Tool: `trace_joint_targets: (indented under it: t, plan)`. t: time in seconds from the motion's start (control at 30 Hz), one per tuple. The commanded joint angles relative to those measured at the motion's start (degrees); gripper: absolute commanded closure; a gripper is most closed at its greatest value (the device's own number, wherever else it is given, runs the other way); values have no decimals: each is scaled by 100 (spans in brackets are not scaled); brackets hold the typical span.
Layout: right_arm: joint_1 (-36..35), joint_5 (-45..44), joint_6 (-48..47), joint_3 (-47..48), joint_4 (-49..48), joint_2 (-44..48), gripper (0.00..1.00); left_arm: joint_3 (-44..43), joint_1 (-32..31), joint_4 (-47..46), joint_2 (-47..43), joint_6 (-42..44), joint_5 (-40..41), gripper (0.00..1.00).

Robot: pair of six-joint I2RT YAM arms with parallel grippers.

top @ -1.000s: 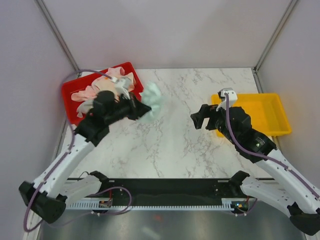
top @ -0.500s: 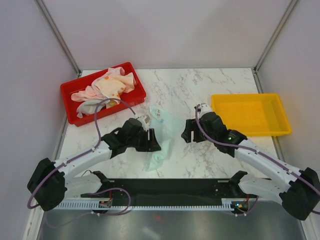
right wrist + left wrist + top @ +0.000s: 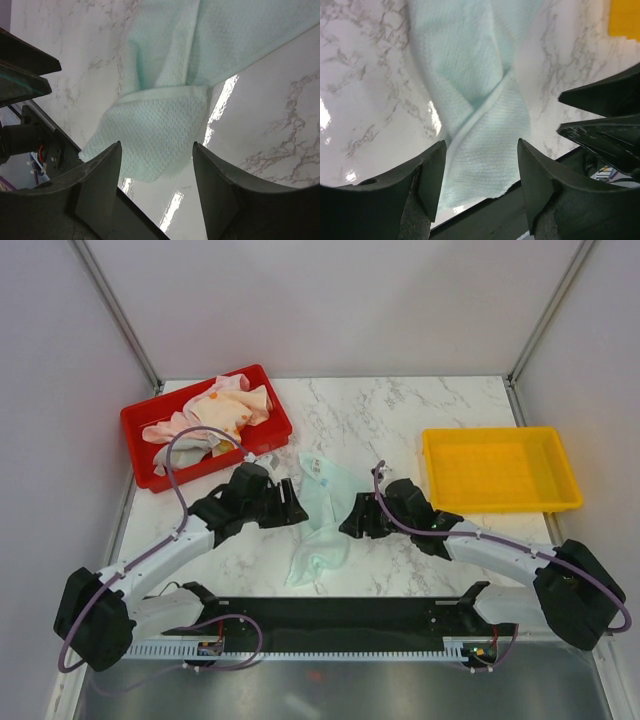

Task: Fold and stack the towels
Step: Move the towel to the center of the board, then flatten out the crumpled towel

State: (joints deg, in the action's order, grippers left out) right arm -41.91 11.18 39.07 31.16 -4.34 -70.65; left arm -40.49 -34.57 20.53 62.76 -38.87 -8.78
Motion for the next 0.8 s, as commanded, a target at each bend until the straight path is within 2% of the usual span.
trace_joint_targets:
  t: [0.0, 0.07, 0.1, 0.13, 0.2, 0.3, 0.33, 0.43, 0.57, 0.77]
  plan:
    - [-160, -509, 251, -119, -113, 315, 33, 260, 11, 521, -106, -77, 419, 34]
    - [-107, -1368, -293, 231, 344, 237, 33, 200, 29, 548, -133, -59, 859, 33]
    - [-55, -2043, -434, 720, 572, 114, 34, 95, 64, 400, -28, 19, 1138, 31]
    - [111, -2284, -548, 951, 827, -61, 37, -202, 64, 277, 77, 72, 1437, 31]
    - [314, -2479, -489, 1539, 1039, -702, 40, -572, 134, 13, 715, 317, 1624, 30]
    - [508, -2445, 3, 1893, 1120, -1467, 43, -1652, 283, 108, 1614, 608, 1940, 30]
    - [526, -2567, 152, 1998, 1154, -1643, 43, -2090, 353, 126, 2191, 644, 1924, 31]
    - [613, -2752, 723, 2385, 1233, -2337, 43, -2881, 705, 30, 3098, 731, 1609, 32]
    - [649, -2762, 971, 2553, 1234, -2663, 44, -3359, 750, -102, 3899, 1038, 1414, 33]
    - [667, -2779, 857, 2510, 1172, -2586, 44, -3799, 872, -190, 4534, 1207, 1274, 33]
